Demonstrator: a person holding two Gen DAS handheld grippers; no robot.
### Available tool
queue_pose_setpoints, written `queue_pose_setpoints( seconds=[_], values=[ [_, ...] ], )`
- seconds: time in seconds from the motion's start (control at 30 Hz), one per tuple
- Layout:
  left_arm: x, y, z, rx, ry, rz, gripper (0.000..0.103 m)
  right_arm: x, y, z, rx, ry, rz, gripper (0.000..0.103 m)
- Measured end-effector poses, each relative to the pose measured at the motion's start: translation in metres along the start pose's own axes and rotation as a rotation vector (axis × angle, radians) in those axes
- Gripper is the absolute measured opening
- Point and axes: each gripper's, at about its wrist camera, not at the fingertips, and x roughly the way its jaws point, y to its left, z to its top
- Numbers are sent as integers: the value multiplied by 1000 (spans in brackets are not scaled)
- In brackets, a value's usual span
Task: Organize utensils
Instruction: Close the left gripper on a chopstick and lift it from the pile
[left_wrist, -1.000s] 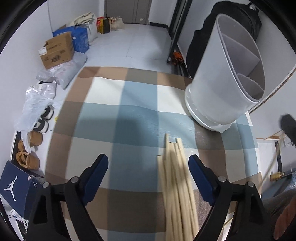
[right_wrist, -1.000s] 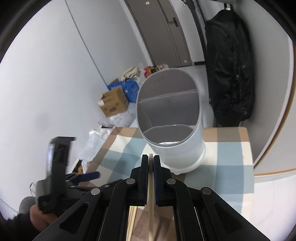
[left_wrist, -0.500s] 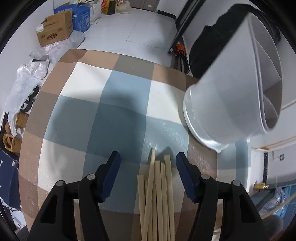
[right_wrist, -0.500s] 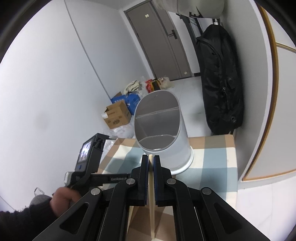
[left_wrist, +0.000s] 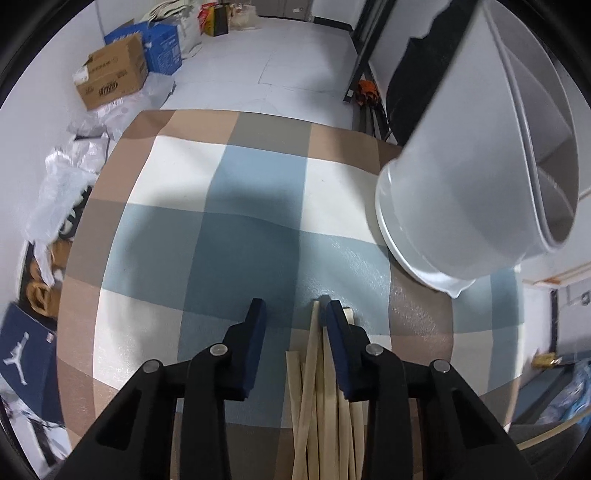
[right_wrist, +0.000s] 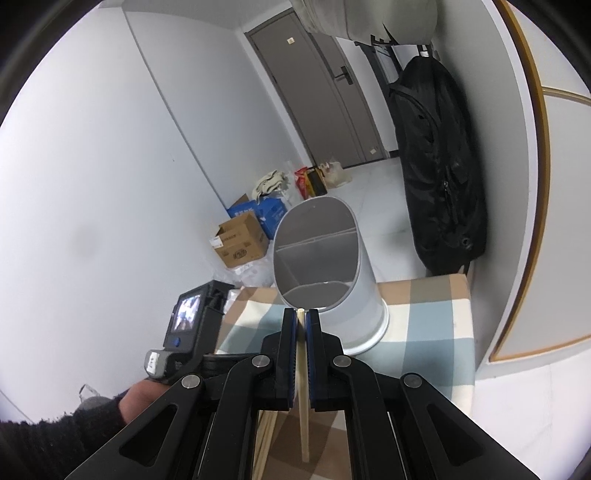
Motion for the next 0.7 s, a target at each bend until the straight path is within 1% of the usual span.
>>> queue_pose_setpoints(
  seconds=[0.03,0.13,0.17,0.2,0.33,0.47,0.57,0.7],
  values=[
    [0,-2,-1,4,2,0,20,0,-1,0,2,0,0,4],
    [-1,-3,-3,-5,3,-2,14,-1,-3,0,10,-1,-4,4],
    [-1,-1,-2,-12,6,-19,4,-1,-4,0,13,-1,-3,4],
    [0,1,-1,-23,8,-37,3,-1,-4,1,15,-2,-1,4],
    [-3,4,-2,-42,10,-64,1,-2,-2,2,8,-10,-4,4],
    [-6,10,-2,-62,-9,-69,1,-2,0,2,5,-15,-5,4],
    [-9,25,2,-96,-39,-83,0,-2,1,1,0,-20,-7,4],
    [-28,28,-2,-116,-89,-101,0,-1,3,1,-6,-25,-14,4]
  ],
)
